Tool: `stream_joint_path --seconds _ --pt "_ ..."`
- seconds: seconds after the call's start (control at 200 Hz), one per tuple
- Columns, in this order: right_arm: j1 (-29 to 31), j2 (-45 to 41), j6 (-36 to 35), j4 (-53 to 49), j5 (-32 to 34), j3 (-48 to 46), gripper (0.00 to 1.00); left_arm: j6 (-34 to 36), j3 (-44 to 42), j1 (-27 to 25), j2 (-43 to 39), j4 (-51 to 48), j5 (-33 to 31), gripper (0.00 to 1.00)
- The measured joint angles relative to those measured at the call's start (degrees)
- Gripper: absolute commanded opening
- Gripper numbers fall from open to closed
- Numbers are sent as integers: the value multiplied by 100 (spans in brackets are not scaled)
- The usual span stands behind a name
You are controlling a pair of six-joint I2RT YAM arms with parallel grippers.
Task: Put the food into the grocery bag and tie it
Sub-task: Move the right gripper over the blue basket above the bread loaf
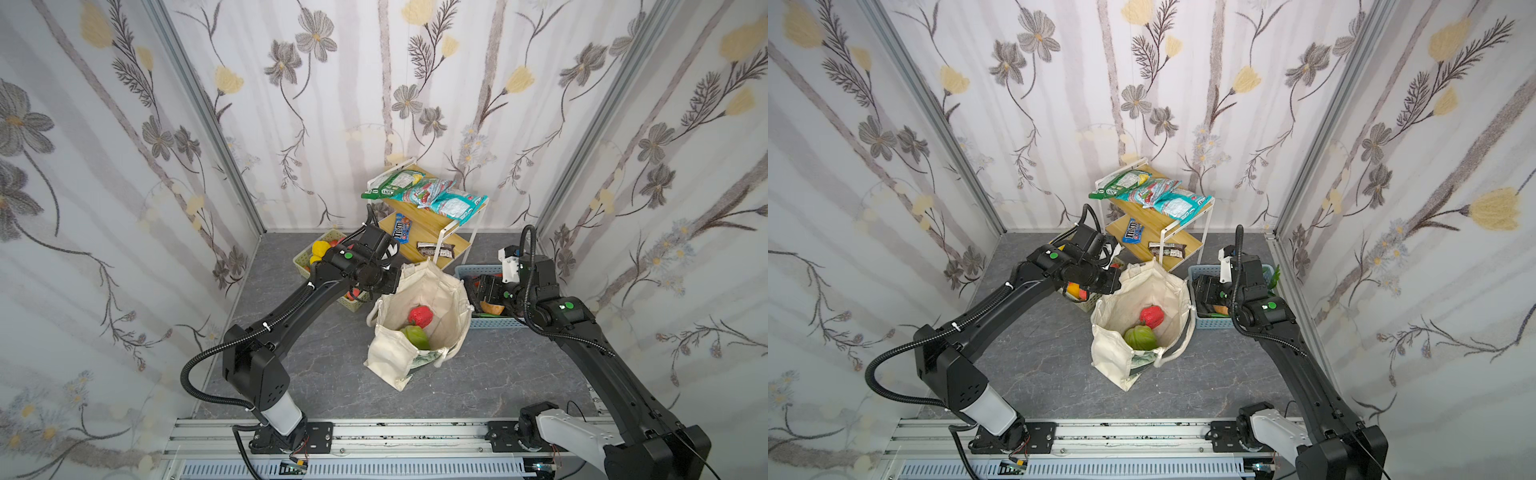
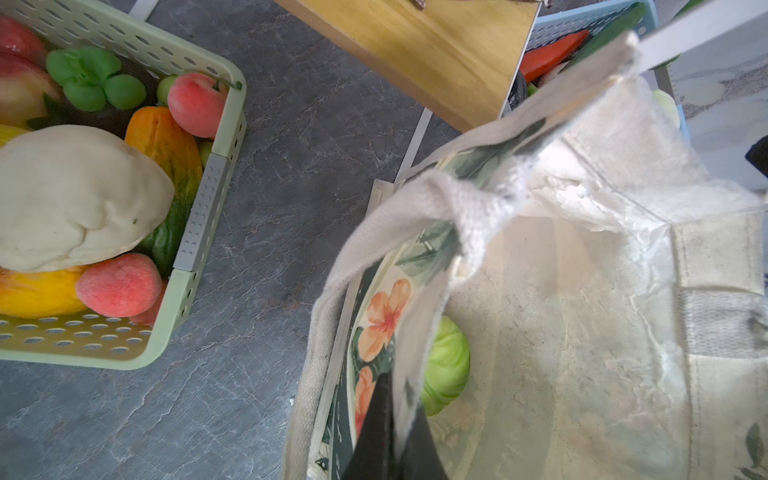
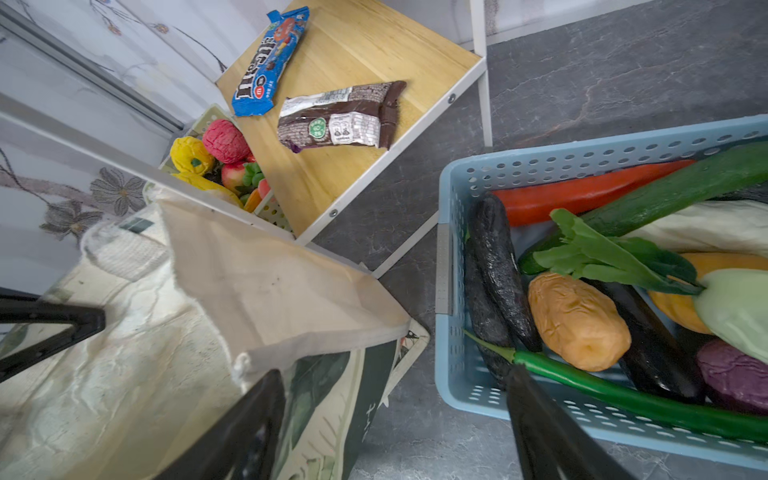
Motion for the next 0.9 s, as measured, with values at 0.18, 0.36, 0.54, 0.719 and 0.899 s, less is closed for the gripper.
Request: stream_joint_path --seconds 0.18,0.36,0.54,0.719,0.899 --pt "-365 190 -101 -96 216 -92 77 2 2 20 22 -13 0 0" --pt "-529 485 -155 -210 446 -101 67 2 2 20 24 -7 46 0" --pt "-599 734 -216 -262 772 -129 61 -4 -33 17 -2 57 203 0" --pt "-629 981 -308 -422 1189 -173 56 -50 -127 7 -57 151 293 0" --pt "-708 1191 -402 -452 1408 -221 49 -129 -212 -26 -59 225 361 0"
